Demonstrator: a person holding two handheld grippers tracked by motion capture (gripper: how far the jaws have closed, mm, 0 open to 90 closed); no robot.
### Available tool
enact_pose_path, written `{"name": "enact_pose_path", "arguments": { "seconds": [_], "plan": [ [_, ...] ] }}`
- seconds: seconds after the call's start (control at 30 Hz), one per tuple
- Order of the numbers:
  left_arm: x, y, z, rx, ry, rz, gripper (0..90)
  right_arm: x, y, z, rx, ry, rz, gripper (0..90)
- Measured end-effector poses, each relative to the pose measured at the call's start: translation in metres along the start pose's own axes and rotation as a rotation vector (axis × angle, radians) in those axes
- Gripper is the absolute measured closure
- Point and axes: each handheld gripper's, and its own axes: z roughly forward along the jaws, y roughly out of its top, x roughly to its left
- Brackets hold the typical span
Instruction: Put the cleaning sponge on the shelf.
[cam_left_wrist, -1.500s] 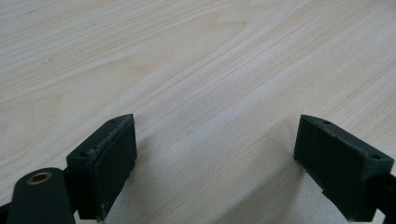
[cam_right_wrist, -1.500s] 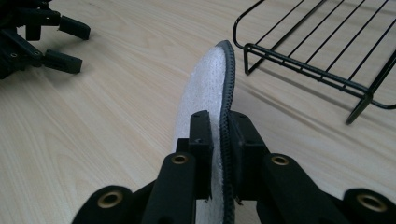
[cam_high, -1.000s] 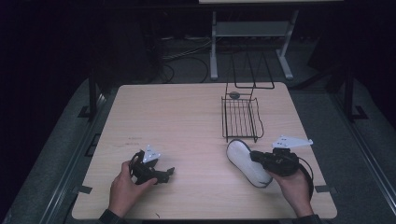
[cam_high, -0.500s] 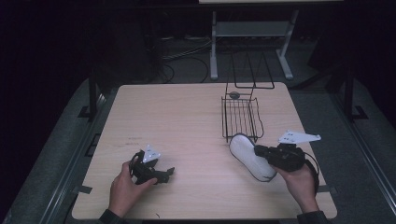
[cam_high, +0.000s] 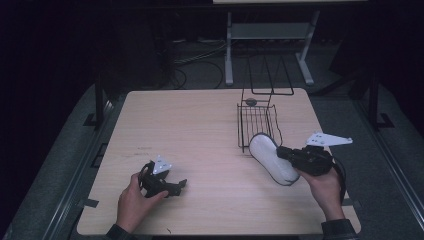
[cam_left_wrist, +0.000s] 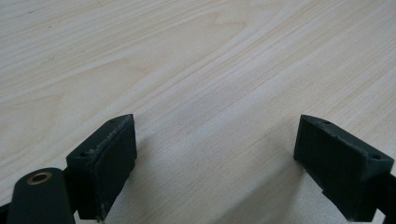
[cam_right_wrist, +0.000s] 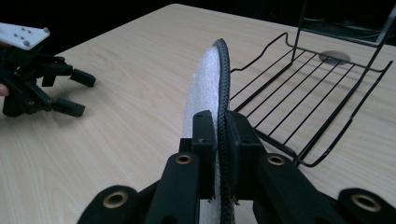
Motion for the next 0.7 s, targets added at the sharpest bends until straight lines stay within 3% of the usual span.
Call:
{"name": "enact_pose_path", "arguments": {
  "seconds": [0.7],
  "plan": [
    [0.000, 0.000, 0.000, -0.003, 0.001, -0.001, 12.3, -0.022, 0.030, 0.010, -0.060, -0.016, -0.001, 82.8]
  ]
}}
